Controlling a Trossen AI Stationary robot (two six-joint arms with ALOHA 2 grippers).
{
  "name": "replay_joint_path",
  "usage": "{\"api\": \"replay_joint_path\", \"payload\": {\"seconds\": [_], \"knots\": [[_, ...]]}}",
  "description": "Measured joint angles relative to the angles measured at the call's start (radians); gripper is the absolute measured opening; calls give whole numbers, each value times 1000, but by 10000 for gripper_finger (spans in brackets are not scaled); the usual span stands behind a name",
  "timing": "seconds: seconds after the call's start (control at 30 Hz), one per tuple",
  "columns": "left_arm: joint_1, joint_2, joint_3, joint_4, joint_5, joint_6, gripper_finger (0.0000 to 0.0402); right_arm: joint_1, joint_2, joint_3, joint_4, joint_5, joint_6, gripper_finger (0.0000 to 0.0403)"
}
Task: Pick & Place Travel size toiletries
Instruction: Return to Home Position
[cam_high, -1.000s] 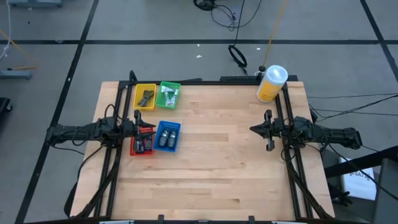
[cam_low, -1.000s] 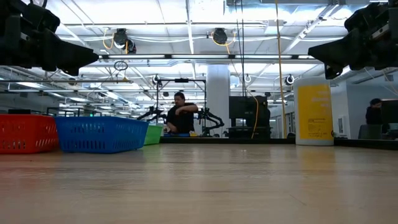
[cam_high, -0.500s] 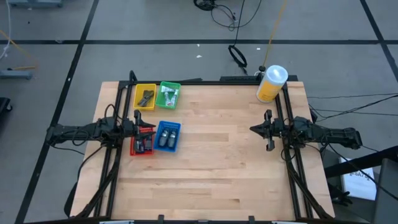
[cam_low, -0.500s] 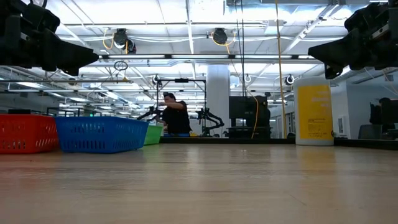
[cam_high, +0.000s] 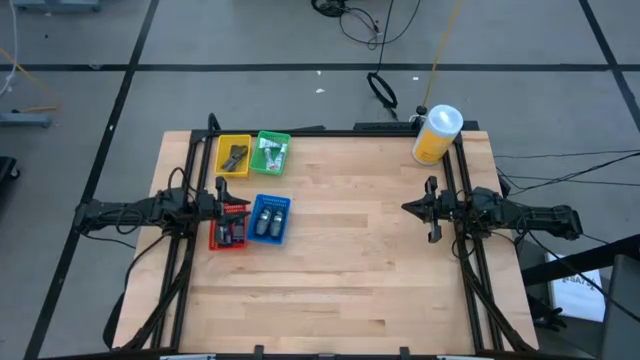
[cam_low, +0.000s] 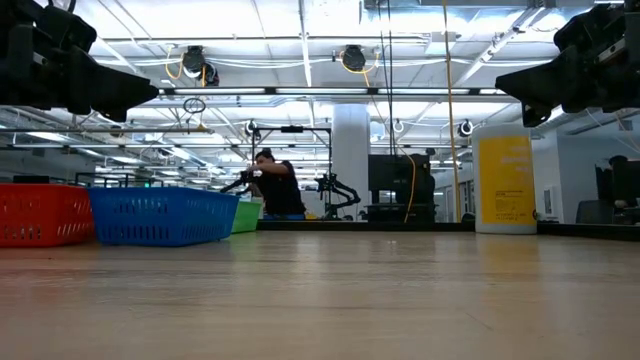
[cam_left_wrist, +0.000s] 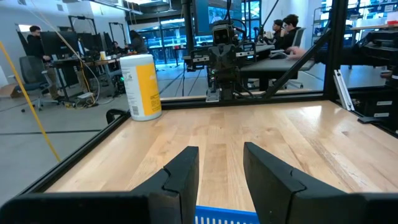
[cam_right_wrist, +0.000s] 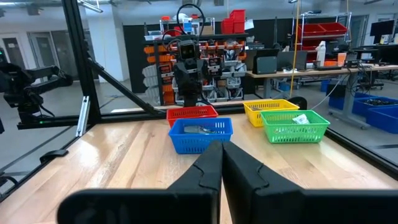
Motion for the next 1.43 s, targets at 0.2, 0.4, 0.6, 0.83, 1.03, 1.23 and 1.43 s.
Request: {"api": "replay_joint_path", "payload": {"seconds": [0.2,0.4,0.6,0.83,1.03,1.23,1.43], "knots": [[0,0,0,0,0,0,127,62,8,0,1,-2,0,4],[0,0,1,0,0,0,127,69,8,0,2,0,0,4],[0,0,1,0,0,0,127,69,8,0,1,0,0,4],[0,0,1,0,0,0,127,69,8,0,1,0,0,4],[0,0,1,0,0,0,127,69,8,0,1,0,0,4],[0,0,1,0,0,0,127,69,8,0,1,0,0,4],[0,0,1,0,0,0,127,69,8,0,1,0,0,4]]}}
